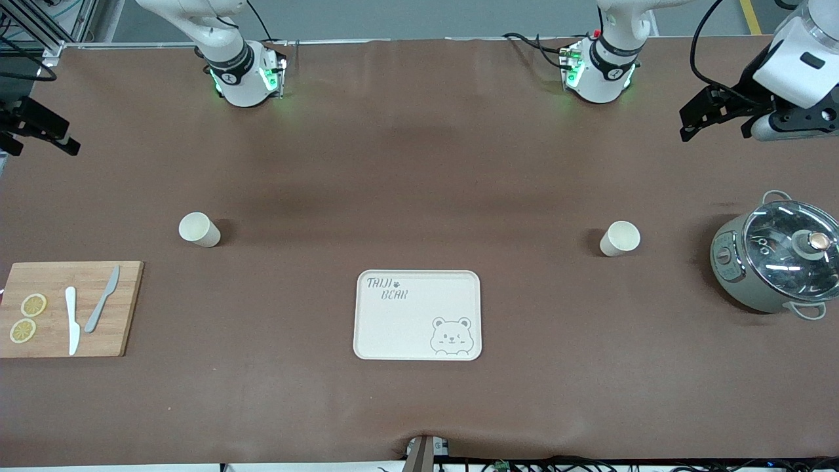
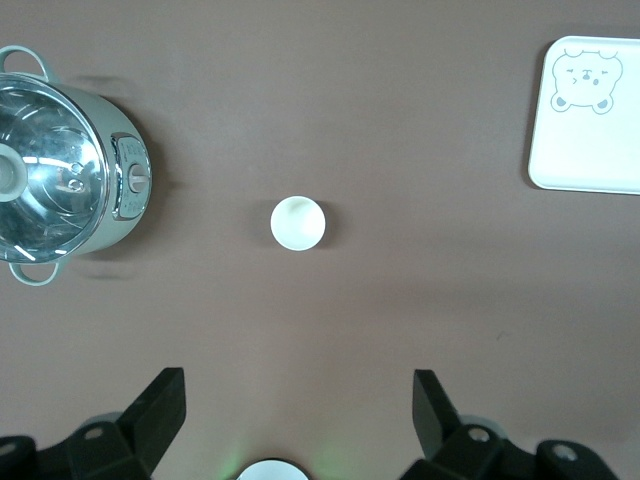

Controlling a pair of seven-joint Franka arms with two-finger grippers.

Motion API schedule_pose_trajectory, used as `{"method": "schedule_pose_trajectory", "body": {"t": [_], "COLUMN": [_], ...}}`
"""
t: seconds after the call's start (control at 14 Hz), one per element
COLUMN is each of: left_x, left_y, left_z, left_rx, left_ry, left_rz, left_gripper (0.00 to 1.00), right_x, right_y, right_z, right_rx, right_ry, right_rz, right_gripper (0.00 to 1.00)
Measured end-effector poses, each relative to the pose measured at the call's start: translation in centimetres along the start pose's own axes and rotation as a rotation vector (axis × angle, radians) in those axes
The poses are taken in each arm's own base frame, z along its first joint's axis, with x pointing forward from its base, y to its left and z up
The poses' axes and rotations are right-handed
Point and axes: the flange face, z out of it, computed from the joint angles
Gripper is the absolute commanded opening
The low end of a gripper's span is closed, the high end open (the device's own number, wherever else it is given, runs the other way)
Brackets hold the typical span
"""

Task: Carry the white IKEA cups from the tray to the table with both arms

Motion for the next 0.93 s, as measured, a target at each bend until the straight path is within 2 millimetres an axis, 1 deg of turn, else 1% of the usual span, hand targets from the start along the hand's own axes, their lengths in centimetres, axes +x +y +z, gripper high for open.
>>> {"method": "schedule_pose_trajectory", "body": {"t": [0.14,0.5,0.64,0.93], "left_x": [0.0,0.1,0.2,0.4], "left_y": [0.0,-0.3,-0.9,-2.6], "left_z": [-0.1,-0.1,-0.1,-0.6], "left_rx": [0.0,0.0,-0.002,-0.007], "left_ry": [0.002,0.002,0.003,0.01], "left_rz": [0.0,-0.007,-0.017,-0.049], "left_gripper": [1.0,1.0,1.0,1.0], "right_x": [0.6,0.2,0.1,-0.1], "right_y": [-0.1,-0.7,-0.9,-2.5], "right_z": [0.4,0.4,0.5,0.6], "right_rx": [-0.013,-0.018,-0.018,-0.06], "right_ry": [-0.017,-0.063,-0.077,-0.091], "right_rz": [-0.003,-0.007,-0.012,-0.044], "right_gripper": [1.0,1.0,1.0,1.0]}}
